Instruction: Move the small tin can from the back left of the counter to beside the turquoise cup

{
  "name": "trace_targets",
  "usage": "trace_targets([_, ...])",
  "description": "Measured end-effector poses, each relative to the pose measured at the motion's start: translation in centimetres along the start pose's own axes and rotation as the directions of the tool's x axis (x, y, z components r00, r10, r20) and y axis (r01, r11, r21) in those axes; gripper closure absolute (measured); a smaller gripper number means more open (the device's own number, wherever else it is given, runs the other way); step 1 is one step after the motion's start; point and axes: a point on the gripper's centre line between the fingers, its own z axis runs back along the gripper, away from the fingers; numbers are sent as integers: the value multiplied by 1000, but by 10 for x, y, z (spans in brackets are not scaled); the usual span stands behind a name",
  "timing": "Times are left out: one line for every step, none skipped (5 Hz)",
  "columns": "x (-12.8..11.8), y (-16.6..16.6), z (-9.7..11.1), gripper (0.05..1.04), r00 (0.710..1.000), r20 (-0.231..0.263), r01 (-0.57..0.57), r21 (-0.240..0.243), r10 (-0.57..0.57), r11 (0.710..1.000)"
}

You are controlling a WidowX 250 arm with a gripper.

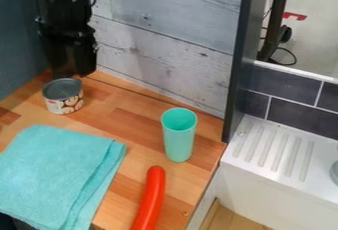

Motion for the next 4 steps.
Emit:
trace_targets([11,19,-12,82,999,0,-54,-3,54,999])
trace_targets([21,37,-20,82,995,-5,-97,-13,97,995])
trace_targets([22,55,-23,82,991,-9,-137,15,137,990])
trace_targets([25,66,-29,82,988,-18,-153,25,153,988])
